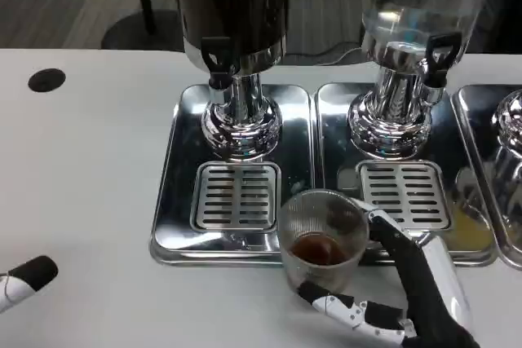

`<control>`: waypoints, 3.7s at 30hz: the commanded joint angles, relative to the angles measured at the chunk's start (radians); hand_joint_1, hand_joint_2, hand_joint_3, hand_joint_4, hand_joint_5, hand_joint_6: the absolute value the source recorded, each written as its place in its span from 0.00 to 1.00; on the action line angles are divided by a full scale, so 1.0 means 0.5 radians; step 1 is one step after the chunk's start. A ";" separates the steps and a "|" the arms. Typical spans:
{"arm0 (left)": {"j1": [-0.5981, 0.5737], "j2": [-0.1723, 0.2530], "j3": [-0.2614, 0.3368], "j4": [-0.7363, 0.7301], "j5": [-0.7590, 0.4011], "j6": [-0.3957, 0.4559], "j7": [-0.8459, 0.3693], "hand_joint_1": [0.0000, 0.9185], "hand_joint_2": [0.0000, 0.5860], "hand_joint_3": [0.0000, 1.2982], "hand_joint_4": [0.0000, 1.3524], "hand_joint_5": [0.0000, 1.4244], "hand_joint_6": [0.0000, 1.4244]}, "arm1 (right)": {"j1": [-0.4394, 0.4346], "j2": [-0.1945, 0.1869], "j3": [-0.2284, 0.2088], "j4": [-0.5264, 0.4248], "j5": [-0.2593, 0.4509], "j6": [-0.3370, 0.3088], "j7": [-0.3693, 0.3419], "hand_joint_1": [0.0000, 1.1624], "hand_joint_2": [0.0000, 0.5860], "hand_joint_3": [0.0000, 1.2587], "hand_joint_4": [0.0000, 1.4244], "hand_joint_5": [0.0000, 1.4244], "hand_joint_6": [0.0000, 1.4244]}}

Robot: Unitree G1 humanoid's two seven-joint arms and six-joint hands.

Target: Grasp the cup under the faucet to collect the drink, then remove the cup.

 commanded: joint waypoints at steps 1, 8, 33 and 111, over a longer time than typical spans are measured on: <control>0.008 0.016 0.000 -0.013 0.004 -0.005 -0.020 0.00 0.04 0.00 0.00 0.00 0.00 | 0.038 -0.003 -0.026 -0.100 0.033 -0.097 -0.002 0.74 0.38 0.30 0.28 0.24 0.19; 0.023 0.014 0.014 -0.022 -0.006 -0.011 -0.019 0.00 0.04 0.00 0.00 0.00 0.00 | 0.103 -0.004 -0.031 -0.143 0.030 -0.137 0.010 0.74 0.39 0.30 0.28 0.25 0.19; 0.044 0.015 0.050 -0.087 -0.017 0.016 -0.030 0.00 0.04 0.00 0.00 0.00 0.00 | 0.023 0.047 0.012 0.170 -0.066 -0.277 -0.066 0.74 0.39 0.30 0.28 0.25 0.19; -0.058 0.012 -0.029 -0.090 0.015 0.085 -0.060 0.00 0.05 0.00 0.00 0.00 0.00 | -0.077 0.006 -0.020 0.522 0.015 -0.447 -0.030 0.68 0.37 0.05 0.00 0.04 0.07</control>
